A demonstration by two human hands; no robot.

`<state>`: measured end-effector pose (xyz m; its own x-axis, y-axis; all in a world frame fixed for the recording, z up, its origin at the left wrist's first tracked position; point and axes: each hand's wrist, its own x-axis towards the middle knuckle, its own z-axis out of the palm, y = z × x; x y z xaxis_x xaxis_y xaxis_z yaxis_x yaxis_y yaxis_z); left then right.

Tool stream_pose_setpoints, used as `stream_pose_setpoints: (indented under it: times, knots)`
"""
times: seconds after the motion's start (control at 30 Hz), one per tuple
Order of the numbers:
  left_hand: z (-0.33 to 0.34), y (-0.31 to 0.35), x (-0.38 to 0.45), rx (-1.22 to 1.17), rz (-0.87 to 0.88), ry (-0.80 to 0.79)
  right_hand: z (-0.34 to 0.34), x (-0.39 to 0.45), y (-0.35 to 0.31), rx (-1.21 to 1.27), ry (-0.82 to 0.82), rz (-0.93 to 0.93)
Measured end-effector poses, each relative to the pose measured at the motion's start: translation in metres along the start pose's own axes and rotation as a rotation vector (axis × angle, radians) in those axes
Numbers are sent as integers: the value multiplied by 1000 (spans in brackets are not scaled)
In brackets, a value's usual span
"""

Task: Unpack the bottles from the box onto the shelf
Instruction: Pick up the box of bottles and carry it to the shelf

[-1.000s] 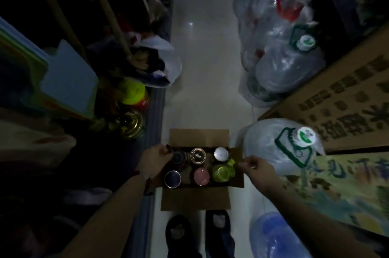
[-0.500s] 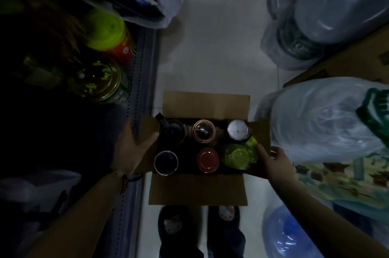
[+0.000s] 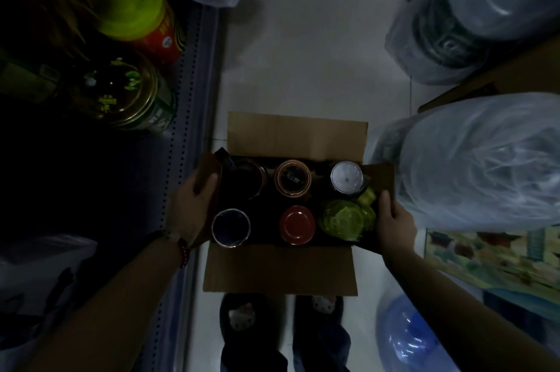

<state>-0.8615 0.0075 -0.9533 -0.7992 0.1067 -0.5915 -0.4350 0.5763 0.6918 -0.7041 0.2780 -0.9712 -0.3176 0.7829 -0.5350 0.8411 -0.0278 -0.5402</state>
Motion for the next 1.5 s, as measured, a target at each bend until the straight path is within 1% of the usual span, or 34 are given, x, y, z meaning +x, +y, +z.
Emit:
stream_pose_setpoints:
  times: [0.1, 0.2, 0.33, 0.43, 0.53, 0.7, 0.87, 1.0, 1.13, 1.27, 1.37, 1.5]
  knots:
    - [7, 2, -2, 102, -10, 131, -3, 1, -4, -24, -31, -23]
    - [12, 2, -10, 173, 18, 199, -3, -2, -5, -51, -39, -45]
    - [12, 6, -19, 248, -1, 228, -9, -9, -2, -45, -44, -73]
    - [7, 18, -27, 245, -12, 214, -20, -16, -3, -64, -57, -63]
    - [-4, 34, -39, 297, -3, 199, -38, -30, -13, -103, -81, -61]
    - [-28, 74, -72, 388, -11, 217, -81, -57, -46, -146, -114, -133]
    - [-58, 121, -110, 397, 49, 265, -126, -93, -85, -191, -78, -236]
    - [-84, 168, -151, 399, 64, 286, -165, -136, -121, -190, -51, -225]
    - [-113, 219, -188, 404, 83, 300, -204, -174, -155, -184, -28, -261]
    - [-137, 261, -229, 434, 117, 312, -243, -216, -183, -197, 36, -280]
    - [-152, 287, -257, 444, 156, 278, -274, -251, -191, -172, 84, -278]
    - [-162, 323, -290, 522, 277, 182, -315, -296, -183, -118, 161, -211]
